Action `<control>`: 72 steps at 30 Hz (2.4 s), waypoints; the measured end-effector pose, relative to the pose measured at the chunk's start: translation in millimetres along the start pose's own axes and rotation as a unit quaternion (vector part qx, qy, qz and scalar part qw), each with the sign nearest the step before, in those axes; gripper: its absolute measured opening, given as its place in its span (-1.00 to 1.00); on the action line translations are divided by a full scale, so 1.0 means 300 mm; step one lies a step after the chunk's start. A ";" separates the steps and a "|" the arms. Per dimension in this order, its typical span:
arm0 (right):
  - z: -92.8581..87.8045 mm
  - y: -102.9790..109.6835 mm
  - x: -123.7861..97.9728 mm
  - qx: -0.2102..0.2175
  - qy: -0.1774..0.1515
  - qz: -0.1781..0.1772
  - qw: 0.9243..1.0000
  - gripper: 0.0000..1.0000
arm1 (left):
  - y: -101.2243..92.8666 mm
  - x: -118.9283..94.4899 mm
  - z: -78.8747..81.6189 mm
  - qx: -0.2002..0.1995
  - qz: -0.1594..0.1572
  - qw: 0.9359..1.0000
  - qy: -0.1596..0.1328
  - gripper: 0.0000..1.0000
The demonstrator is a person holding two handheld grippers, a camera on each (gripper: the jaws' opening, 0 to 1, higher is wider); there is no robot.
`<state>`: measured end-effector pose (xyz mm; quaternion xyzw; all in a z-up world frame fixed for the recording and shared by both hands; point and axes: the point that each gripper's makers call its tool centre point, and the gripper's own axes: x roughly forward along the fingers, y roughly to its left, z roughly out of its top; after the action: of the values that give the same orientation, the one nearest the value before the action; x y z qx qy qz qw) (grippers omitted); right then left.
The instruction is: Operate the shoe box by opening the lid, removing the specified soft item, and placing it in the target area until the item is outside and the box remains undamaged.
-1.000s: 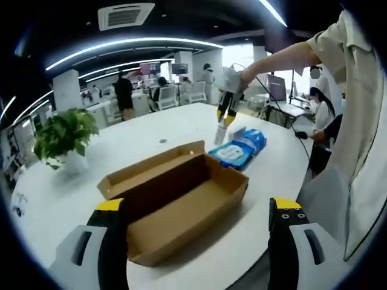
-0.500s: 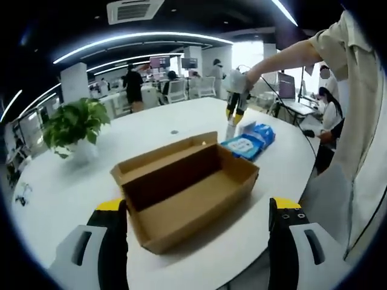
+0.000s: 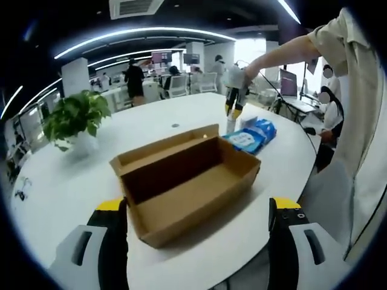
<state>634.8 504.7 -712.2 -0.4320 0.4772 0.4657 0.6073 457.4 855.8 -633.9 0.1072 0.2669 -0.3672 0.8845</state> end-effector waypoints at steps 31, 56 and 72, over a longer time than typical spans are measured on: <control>0.111 -0.046 -0.096 0.067 -0.086 -0.064 0.992 -0.45 | 0.149 0.020 -0.061 -0.011 0.071 0.997 0.017 0.46; 0.245 -0.068 -0.068 0.294 -0.182 -0.098 0.933 -0.57 | 0.306 0.082 -0.190 -0.092 0.144 0.983 0.066 -0.48; 0.355 -0.085 0.044 0.389 -0.226 -0.048 0.892 -0.61 | 0.339 0.119 -0.244 -0.163 0.159 0.970 0.088 -0.87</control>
<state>680.1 604.8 -704.8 -0.0664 0.4490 0.2979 0.8398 521.6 934.8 -715.3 0.0348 0.3791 -0.1630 0.9102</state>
